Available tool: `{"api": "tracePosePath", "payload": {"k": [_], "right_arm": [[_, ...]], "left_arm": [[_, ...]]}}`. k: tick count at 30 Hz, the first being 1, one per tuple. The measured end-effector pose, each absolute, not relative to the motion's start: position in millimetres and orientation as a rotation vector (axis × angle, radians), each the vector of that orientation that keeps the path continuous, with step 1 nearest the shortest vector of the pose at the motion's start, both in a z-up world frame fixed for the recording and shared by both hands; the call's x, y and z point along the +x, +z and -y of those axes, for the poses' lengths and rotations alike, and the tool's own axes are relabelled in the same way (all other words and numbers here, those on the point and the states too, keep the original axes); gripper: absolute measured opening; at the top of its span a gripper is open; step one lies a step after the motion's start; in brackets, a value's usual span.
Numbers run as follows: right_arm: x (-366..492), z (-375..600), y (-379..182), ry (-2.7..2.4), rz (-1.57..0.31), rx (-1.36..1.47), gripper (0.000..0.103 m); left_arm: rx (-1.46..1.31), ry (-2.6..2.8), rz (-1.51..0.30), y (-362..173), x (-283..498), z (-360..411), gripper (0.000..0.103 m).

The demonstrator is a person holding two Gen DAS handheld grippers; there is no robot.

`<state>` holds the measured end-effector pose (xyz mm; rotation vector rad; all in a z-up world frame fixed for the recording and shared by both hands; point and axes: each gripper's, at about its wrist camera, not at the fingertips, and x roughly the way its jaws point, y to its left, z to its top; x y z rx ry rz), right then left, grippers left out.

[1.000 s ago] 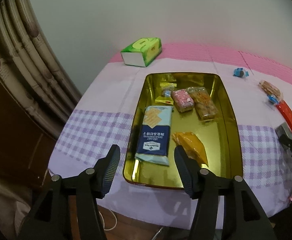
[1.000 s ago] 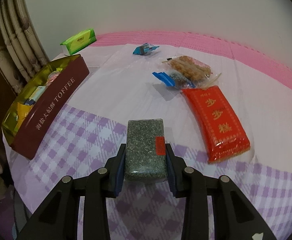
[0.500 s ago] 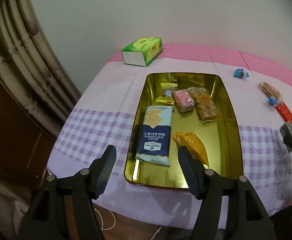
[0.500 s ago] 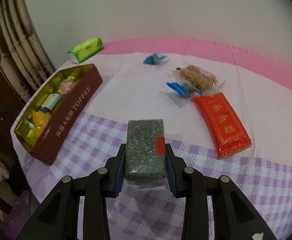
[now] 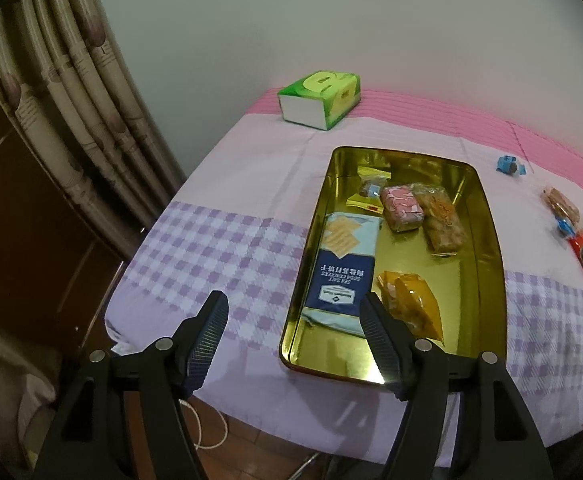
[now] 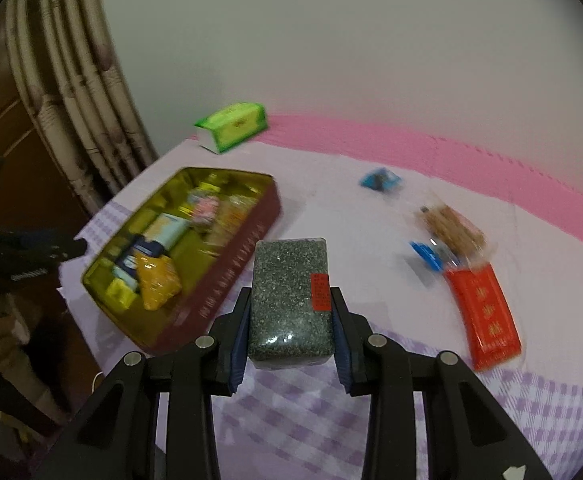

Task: Organize snacks
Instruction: 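Carry the grey-green block into the gold tray and open the right gripper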

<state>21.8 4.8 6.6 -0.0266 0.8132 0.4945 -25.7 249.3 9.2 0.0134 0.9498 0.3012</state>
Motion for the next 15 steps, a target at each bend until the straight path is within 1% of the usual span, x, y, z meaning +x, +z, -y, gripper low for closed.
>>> {"api": "tracePosePath", "payload": {"k": [7,15], "right_arm": [[27.2,-50.9,21.2,0.588,-0.792,-0.051,0.033],[47.2,-107.6,10.8,0.666,-0.820,-0.104,0.033]], "left_arm": [[0.016,0.305,-0.946,8.8,-25.0,-249.8,0.069],[0.046,0.304,-0.943,7.0,-23.2,-246.2,0.071]]}}
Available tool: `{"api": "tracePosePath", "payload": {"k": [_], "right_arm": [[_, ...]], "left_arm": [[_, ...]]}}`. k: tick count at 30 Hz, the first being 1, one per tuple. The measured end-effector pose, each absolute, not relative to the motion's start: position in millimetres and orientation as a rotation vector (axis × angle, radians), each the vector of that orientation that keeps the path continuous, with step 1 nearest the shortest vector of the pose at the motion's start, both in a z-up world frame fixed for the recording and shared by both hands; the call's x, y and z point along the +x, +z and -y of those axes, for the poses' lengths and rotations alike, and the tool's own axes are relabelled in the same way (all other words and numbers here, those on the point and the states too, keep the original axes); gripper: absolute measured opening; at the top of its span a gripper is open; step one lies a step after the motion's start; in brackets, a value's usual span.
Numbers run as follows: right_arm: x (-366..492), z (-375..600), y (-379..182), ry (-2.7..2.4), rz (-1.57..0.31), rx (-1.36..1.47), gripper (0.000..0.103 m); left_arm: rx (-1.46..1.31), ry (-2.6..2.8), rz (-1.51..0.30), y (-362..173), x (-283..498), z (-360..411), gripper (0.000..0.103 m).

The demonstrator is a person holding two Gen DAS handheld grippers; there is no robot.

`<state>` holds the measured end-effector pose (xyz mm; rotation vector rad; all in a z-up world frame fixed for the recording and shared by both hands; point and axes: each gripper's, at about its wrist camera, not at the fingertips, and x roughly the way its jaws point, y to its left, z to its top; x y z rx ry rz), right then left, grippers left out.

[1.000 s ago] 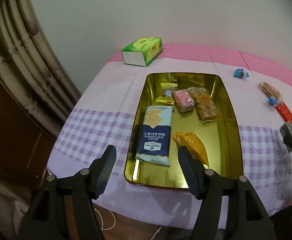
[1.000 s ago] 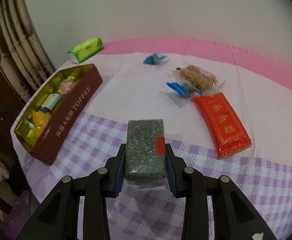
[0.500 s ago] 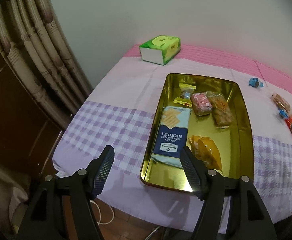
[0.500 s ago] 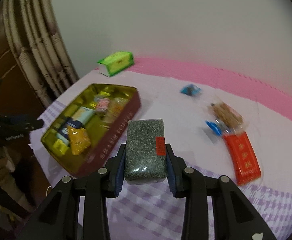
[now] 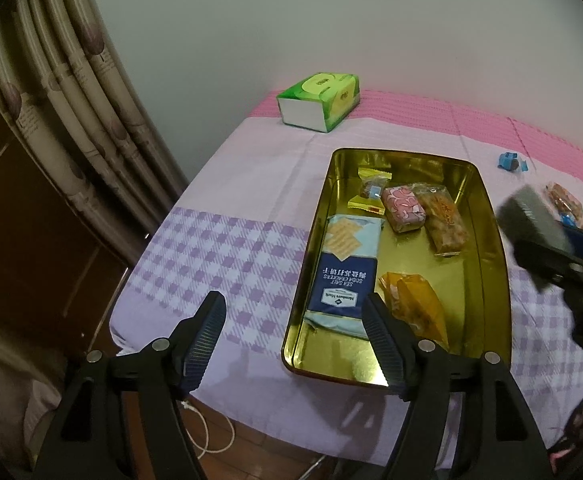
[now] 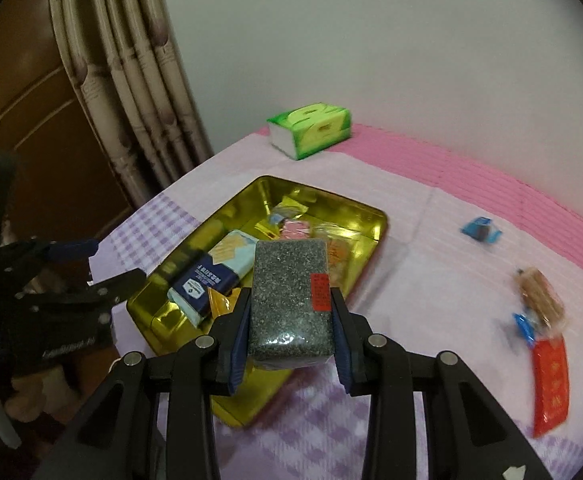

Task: Organize snacks
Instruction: 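Carry the grey-green block into the gold tray and open the right gripper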

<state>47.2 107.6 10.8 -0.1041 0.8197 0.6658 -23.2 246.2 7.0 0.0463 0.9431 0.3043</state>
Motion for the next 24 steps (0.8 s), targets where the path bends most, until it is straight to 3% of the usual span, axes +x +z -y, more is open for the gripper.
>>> {"api": "tracePosePath", "payload": {"k": [24], "right_arm": [[94.9,-152.8,-27.8,0.679,-0.916,-0.128,0.033]], "left_arm": [[0.036,0.291,-0.964,3.2,-19.5,-247.6,0.073]]}}
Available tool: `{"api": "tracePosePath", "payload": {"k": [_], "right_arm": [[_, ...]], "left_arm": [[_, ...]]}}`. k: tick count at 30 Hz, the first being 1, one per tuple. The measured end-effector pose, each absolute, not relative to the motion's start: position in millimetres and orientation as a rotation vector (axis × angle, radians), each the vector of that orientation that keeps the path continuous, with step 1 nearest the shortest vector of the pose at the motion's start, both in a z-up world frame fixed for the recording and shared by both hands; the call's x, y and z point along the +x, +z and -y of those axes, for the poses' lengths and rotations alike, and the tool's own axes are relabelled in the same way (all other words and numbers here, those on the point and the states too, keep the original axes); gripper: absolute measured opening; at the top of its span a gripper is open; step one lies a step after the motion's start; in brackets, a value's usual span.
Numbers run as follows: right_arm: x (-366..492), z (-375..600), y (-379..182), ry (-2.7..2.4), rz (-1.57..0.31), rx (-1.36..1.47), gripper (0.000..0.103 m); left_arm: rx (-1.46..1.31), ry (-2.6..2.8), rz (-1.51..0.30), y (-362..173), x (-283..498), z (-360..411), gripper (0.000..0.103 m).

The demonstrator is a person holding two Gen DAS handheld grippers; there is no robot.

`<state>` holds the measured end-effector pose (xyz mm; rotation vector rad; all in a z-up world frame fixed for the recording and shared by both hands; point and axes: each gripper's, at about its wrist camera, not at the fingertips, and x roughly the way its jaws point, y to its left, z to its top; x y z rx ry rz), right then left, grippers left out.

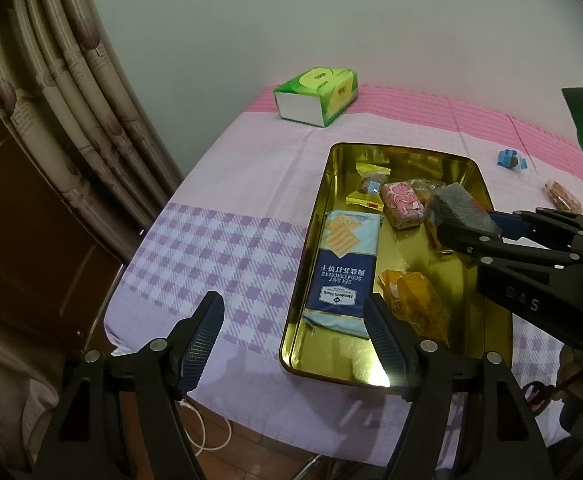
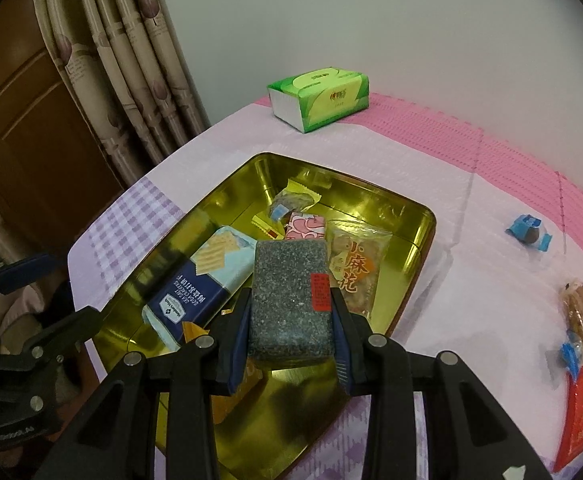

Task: Organize snacks
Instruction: 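Carry the grey-green block into the gold tray and open the right gripper, then grasp the blue-white wrapped candy with the left gripper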

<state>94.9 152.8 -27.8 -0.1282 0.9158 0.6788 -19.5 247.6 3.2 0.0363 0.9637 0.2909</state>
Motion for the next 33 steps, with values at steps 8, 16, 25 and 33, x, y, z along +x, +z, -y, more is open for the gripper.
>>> {"api": "tracePosePath", "payload": {"k": [8,16,25,33], "right_arm": [[99.1,-159.9,-31.6,0.686,-0.927,-0.131,0.033],[101.7,-166.8,-32.5,0.694,-0.930,-0.129,0.034],[102.1,-169.8,-20.8,0.706,-0.898,-0.110,0.034],[84.8,-156.4,-0.3,0.724,-0.835,-0.073,0.034]], "left_arm": [[0.036,0.289,-0.971,1.8,-18.5,-248.7,0.074],[0.036,0.292,-0.972,1.6,-18.6,-248.6,0.075],[0.042,0.294,-0.973,0.5,-18.2,-248.4,0.075],[0.052,0.296,-0.971,-0.1,-18.5,-247.9,0.075]]}}
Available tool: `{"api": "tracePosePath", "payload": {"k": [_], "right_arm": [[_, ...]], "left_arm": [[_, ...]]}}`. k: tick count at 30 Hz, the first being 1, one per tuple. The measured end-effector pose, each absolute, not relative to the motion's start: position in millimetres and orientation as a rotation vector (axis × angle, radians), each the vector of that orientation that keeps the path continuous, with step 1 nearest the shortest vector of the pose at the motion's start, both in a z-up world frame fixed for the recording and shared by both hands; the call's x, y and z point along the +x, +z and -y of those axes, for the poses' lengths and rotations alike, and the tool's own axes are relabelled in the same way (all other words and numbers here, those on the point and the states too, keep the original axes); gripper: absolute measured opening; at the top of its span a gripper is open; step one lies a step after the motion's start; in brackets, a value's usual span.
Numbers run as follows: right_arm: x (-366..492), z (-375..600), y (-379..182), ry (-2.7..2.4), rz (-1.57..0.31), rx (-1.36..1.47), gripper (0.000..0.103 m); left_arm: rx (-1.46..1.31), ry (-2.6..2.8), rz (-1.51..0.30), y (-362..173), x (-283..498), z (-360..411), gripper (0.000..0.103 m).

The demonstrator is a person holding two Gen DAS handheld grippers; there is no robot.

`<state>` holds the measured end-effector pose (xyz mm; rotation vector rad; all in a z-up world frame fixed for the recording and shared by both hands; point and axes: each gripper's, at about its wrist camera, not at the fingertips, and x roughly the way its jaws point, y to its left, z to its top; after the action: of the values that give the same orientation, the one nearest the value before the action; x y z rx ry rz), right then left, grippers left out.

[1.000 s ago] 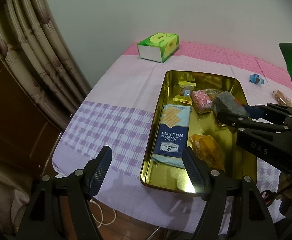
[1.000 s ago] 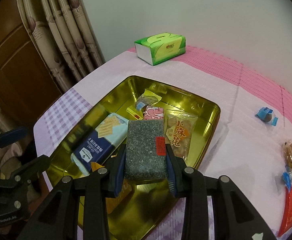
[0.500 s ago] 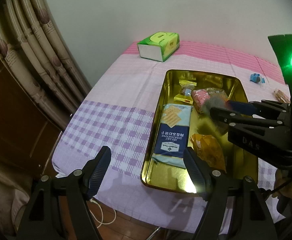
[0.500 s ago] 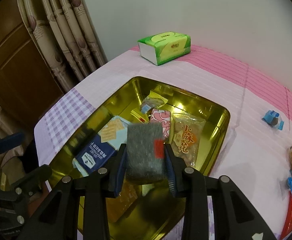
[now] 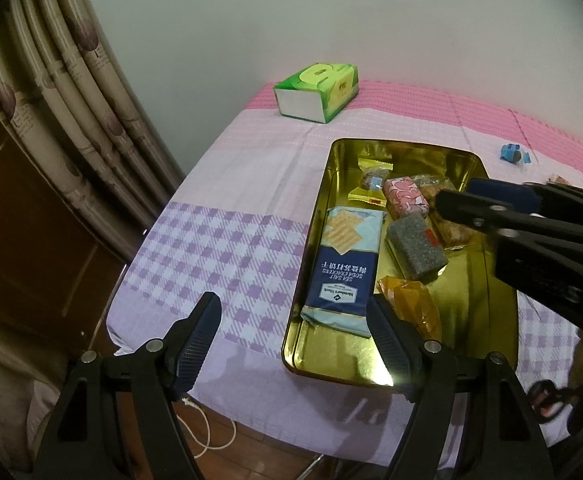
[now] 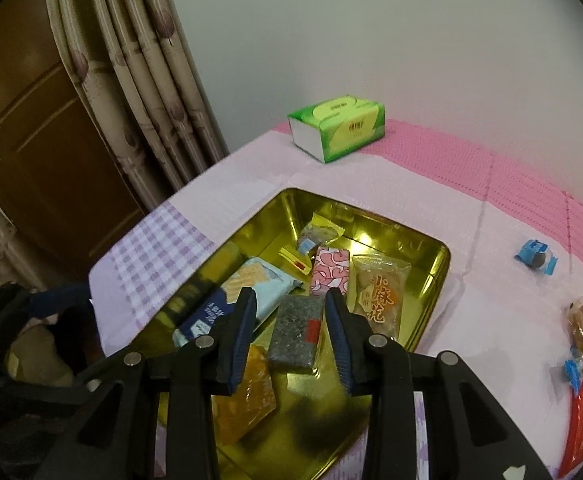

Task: Organize snacks
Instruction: 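Grasp the blue-white wrapped candy with the left gripper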

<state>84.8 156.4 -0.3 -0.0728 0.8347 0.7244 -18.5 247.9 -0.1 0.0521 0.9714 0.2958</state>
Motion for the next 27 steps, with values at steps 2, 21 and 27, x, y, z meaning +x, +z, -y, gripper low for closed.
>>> {"api": "tracePosePath", "payload": {"k": [2,21,27], "right_arm": [[75.9,-147.2,5.4,0.731,-0.809,-0.060,0.034],[-9.0,106.3,-41.1,0.220,-0.841,0.004,0.057],[-17.1,176.8,-62.4,0.062,-0.857,0.001,0.062]], "left_arm": [[0.059,0.296,-0.971,-0.6,-18.5,-246.9,0.075],[0.227,0.224,-0.881,16.1,-29.6,-200.8,0.076],[0.271,-0.035,-0.884,38.7,-10.6,-147.4,0.076]]}}
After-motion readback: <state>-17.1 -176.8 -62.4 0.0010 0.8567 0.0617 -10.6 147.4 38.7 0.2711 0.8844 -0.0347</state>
